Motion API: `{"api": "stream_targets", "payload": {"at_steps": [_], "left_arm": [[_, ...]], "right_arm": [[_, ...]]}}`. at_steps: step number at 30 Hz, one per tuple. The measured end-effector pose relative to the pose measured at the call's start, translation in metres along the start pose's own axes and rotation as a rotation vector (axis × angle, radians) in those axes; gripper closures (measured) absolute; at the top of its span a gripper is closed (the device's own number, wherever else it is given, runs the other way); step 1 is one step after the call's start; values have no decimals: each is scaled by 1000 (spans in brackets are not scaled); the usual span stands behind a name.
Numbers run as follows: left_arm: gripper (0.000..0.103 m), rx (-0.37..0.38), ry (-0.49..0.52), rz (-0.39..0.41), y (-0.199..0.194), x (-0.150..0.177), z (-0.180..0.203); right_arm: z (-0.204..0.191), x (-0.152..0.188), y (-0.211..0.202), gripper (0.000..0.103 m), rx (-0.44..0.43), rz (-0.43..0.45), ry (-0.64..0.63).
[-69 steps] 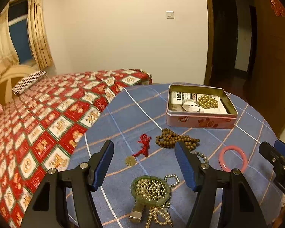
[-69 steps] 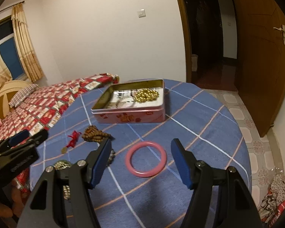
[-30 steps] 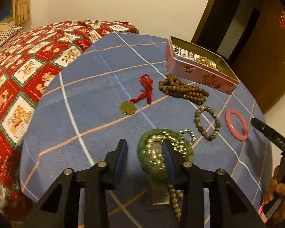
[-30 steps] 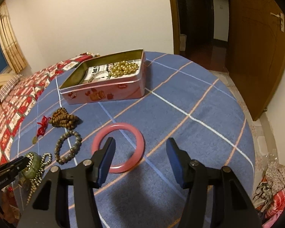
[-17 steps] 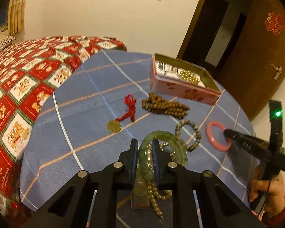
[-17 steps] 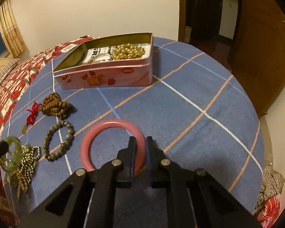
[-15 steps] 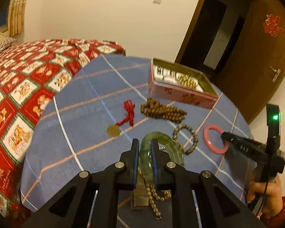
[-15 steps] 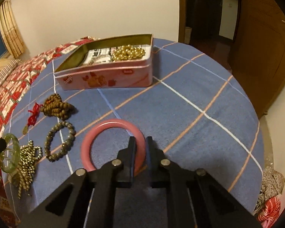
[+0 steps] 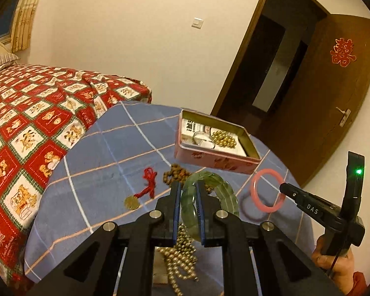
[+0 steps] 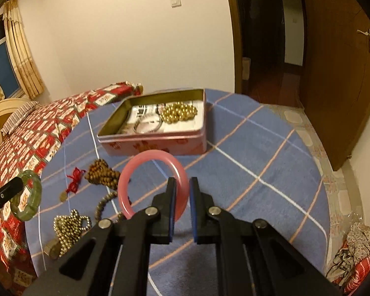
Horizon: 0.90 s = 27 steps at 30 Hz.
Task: Organize jewelry
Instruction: 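Carry both bangles over the tin and open both tools to drop them in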
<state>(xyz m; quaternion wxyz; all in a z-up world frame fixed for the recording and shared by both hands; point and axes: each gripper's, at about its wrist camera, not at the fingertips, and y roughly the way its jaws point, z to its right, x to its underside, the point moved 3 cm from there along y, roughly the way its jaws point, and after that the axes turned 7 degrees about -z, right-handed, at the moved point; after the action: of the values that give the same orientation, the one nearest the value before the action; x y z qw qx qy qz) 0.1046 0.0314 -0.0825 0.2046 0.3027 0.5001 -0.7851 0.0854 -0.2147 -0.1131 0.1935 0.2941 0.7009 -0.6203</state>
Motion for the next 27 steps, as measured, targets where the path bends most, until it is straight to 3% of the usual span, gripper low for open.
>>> {"api": "stream_targets", "payload": {"at_steps": [12, 27], "left_arm": [[92, 46, 21, 34, 9, -22, 20], [92, 65, 58, 83, 33, -73, 41]], "right_arm": [[-8, -22, -8, 90, 8, 47, -1], [-14, -77, 1, 90, -7, 97, 12]]}}
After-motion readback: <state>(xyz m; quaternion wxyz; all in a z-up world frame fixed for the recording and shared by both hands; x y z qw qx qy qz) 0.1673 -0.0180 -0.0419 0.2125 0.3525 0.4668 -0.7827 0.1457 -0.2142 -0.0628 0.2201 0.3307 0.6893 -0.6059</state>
